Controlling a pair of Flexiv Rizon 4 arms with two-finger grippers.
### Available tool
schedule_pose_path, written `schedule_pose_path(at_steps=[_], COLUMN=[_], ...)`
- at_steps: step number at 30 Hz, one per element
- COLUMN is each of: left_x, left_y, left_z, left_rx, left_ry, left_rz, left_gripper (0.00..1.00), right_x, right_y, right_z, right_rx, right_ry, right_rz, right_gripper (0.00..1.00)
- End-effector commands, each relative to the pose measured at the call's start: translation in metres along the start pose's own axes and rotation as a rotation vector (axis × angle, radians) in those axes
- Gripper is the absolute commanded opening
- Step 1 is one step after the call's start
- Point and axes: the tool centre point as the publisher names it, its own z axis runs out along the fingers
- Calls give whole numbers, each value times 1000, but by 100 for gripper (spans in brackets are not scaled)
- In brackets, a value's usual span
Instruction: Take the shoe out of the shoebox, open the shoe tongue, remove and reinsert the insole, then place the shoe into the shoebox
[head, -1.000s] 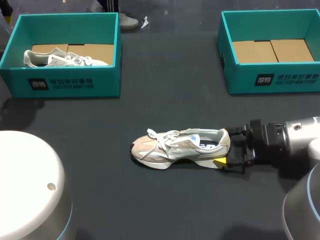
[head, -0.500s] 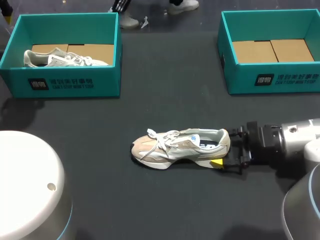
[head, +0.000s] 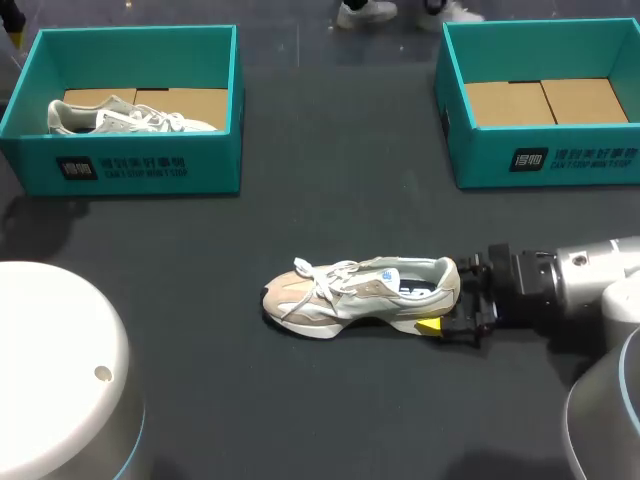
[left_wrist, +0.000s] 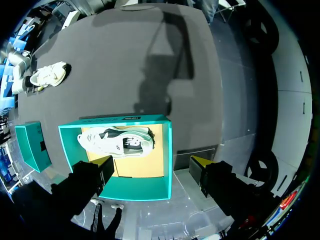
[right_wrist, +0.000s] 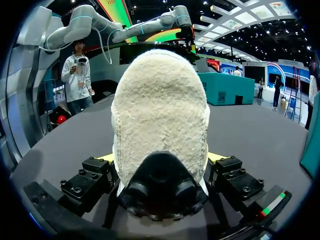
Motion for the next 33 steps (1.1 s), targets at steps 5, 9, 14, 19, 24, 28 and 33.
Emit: schedule_pose_path(at_steps=[5,9,14,19,24,28,33], left_x=[0,0,0,0,0,0,0], left_y=[-1,-1,-1,-1,-1,-1,-1], left_z=[-1,-1,-1,-1,-1,-1,-1], left_rx=[0,0,0,0,0,0,0], left_ry=[3,3,3,3,3,3,3], left_rz=[1,1,1,1,1,1,1], left_gripper=[100,100,100,100,100,100,100], right_x=[-3,-3,-3,-4,-3,-3,-3], right_y=[1,1,2,3,4,4,4], right_z=[4,3,1,0,0,0,0], right_rx=[-5,-6,-4,4,1,1,1], right_ry=[9,19,32,38,37,37,37], right_rz=[-7,-13,-16,-16,-8,-8,-8], right_gripper=[0,0,0,0,0,0,0])
